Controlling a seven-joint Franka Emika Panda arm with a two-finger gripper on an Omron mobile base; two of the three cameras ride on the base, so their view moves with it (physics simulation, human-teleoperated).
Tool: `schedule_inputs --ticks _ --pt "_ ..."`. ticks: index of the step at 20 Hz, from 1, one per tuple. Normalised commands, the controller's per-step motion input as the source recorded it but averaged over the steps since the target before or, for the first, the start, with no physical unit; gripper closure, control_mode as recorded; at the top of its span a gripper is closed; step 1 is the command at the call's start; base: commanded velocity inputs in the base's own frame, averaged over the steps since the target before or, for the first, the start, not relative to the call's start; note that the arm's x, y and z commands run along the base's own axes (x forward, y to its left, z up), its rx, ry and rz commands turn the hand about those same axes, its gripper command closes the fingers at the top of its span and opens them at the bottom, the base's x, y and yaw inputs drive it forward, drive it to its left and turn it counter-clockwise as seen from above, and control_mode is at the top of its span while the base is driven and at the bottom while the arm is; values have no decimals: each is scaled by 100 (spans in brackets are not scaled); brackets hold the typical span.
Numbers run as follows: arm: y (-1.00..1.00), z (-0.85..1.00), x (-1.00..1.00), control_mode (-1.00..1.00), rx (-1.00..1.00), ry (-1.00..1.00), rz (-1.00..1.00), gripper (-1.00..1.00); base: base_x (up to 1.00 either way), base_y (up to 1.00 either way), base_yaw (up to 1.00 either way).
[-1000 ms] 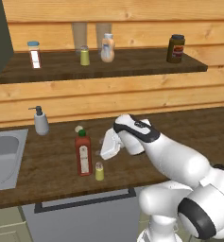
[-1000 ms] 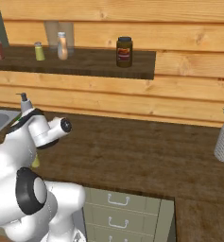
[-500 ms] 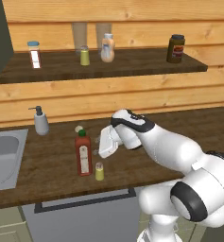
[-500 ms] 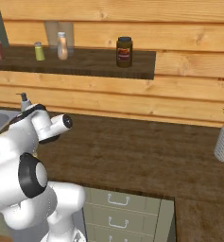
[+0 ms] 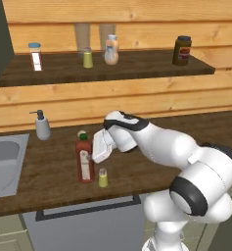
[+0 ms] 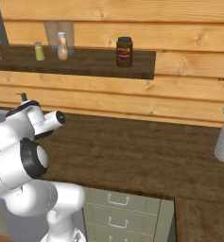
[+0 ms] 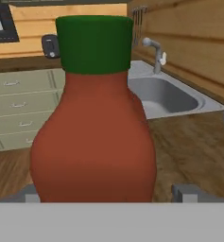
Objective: Put the shaker and condiment bottle from the counter next to their counterparts in the cabinet.
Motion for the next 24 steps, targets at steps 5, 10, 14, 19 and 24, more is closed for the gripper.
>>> schedule_inputs --ticks 5,10,14,19,24 --pt "46 -5 7 -100 -4 4 1 100 0 0 0" --pt "-37 50 -17 -100 -5 -24 -9 100 0 0 0" --pt "-22 90 -22 -100 -11 -40 -16 100 0 0 0" --pt "-21 89 -22 -100 -13 -50 -6 100 0 0 0" --pt "-27 100 -22 -100 -1 -40 -2 100 0 0 0"
